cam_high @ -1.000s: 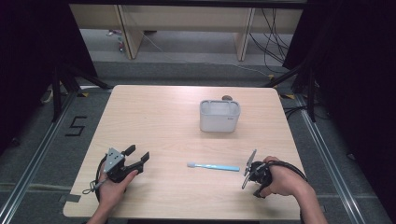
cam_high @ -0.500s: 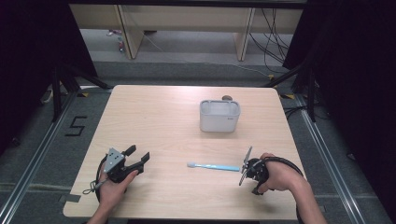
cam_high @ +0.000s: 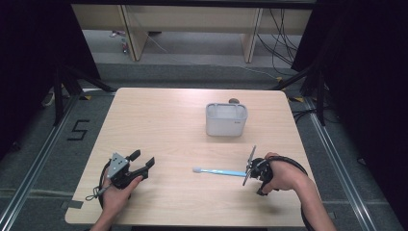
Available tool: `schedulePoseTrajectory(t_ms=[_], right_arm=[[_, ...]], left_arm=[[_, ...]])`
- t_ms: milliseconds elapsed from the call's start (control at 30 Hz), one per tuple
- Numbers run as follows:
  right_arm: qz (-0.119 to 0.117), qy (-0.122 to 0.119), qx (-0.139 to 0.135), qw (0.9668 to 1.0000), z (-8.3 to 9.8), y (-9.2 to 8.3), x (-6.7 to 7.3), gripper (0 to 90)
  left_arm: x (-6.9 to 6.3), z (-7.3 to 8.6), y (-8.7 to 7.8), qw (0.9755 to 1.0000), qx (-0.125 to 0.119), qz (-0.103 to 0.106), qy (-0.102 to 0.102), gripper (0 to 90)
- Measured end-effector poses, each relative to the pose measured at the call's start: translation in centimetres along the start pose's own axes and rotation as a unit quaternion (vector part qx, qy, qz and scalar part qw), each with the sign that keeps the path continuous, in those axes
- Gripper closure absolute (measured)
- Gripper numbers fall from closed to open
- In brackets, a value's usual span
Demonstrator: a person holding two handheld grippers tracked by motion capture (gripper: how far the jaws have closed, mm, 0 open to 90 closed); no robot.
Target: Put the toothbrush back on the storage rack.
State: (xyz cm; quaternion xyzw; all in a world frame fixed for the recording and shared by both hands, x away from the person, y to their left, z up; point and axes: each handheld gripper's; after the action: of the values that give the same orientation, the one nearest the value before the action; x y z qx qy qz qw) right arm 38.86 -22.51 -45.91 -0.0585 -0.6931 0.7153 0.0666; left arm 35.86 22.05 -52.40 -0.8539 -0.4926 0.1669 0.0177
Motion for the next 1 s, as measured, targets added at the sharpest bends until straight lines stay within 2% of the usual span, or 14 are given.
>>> schedulePoseTrajectory(t_ms=[33,233,267,300,400,533,567,600,633,667,800,833,900,1000], right_arm=[[0.001,0.007,-0.001,1.0,-0.1,0.0,0.0,44.8],[-0.003,-0.005,-0.001,1.0,-0.8,-0.2,-0.4,44.3],[0.001,-0.009,-0.003,1.0,-0.8,-0.2,-0.5,44.2],[0.003,-0.004,0.001,1.0,-0.9,-0.2,-0.5,44.2],[0.004,-0.006,0.001,1.0,-1.0,-0.3,-0.7,44.0],[0.005,0.003,0.001,1.0,-1.5,-0.6,-0.9,43.7],[0.008,0.003,0.002,1.0,-1.7,-0.7,-0.9,43.7],[0.008,0.003,0.002,1.0,-1.7,-0.7,-0.9,43.7],[0.009,-0.011,0.0,0.9999,-1.9,-0.6,-1.2,43.5],[0.01,-0.014,0.0,0.9998,-2.0,-0.6,-1.2,43.5],[0.007,-0.003,0.003,1.0,-2.4,-0.7,-1.3,43.5],[0.005,-0.016,-0.001,0.9999,-2.5,-0.6,-1.5,43.5],[0.007,-0.018,0.0,0.9998,-2.8,-0.7,-1.5,43.4],[0.008,-0.022,0.0,0.9997,-3.1,-0.8,-1.7,43.3]], left_arm=[[0.0,0.0,0.0,1.0,0.0,0.001,0.0,31.0],[0.0,0.0,0.0,1.0,0.003,0.0,0.001,31.0],[-0.2,0.0,-0.2,0.9999,0.01,-0.006,-0.006,31.0],[0.0,0.0,0.0,1.0,-0.001,0.002,0.002,31.0],[0.0,0.0,0.0,1.0,0.0,0.002,0.0,31.0],[0.0,0.0,0.0,1.0,0.001,0.004,0.001,31.0],[-0.2,0.0,-0.2,0.9999,0.011,-0.008,-0.007,31.0],[-0.2,0.0,-0.2,0.9999,0.01,-0.007,-0.007,31.0],[-0.2,0.0,-0.2,0.9999,0.011,-0.007,-0.007,31.1],[-0.2,0.0,-0.2,0.9999,0.011,-0.006,-0.007,31.0],[-0.1,0.0,0.0,1.0,0.0,0.005,0.0,31.0],[-0.1,0.0,0.0,1.0,0.001,0.004,0.0,31.0],[-0.3,0.0,-0.2,0.9999,0.013,-0.007,-0.007,31.0],[-0.3,0.0,-0.2,0.9999,0.012,-0.005,-0.006,31.1]])
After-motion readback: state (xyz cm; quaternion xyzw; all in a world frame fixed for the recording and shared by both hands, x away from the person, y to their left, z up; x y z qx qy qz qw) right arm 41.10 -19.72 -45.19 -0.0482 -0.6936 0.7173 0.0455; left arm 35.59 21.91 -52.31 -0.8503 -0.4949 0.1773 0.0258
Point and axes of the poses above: each handheld gripper's, and its own axes: y roughly forward along the jaws, z roughly out of its underside, x roughly to its left, and after that the axes turned 10 degrees about -y, right-handed
